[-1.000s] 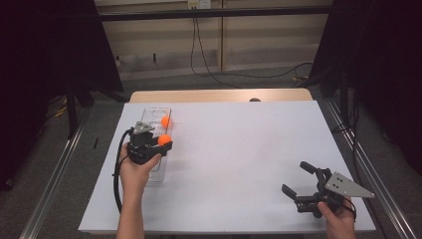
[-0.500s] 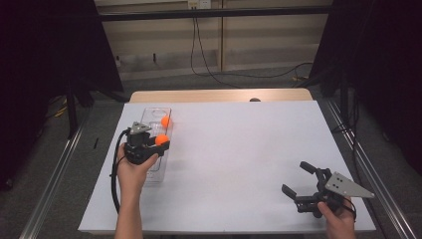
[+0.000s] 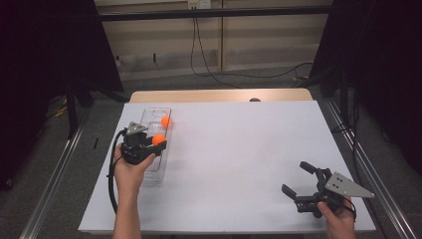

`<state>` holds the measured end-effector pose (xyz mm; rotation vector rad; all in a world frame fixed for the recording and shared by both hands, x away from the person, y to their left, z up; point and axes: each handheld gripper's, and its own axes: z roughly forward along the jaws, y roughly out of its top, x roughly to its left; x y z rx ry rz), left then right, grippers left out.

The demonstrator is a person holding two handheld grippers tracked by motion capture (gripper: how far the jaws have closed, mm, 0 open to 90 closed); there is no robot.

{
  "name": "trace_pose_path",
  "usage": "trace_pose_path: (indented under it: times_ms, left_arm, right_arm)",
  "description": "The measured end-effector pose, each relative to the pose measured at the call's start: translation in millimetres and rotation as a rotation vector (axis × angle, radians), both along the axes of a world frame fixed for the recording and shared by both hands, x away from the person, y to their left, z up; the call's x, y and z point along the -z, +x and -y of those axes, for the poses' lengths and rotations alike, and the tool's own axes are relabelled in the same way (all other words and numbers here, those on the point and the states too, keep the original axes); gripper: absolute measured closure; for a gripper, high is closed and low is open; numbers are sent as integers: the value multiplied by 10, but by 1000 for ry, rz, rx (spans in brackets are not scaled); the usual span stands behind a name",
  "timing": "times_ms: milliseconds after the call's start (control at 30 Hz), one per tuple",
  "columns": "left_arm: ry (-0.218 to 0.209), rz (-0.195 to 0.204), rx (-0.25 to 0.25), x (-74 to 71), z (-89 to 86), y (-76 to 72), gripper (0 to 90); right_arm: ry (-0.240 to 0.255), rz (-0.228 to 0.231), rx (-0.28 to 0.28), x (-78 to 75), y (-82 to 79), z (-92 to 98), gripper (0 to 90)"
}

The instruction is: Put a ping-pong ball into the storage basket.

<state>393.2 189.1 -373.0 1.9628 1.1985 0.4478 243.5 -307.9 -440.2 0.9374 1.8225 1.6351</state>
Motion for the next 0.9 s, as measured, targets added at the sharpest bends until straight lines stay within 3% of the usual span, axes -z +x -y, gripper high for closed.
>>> trace_pose_path:
  times_ms: [900]
  left_arm:
    - [9, -2, -32, 48, -108, 10, 509]
  right_arm:
    - [-1, 0, -1, 1, 1, -2, 9]
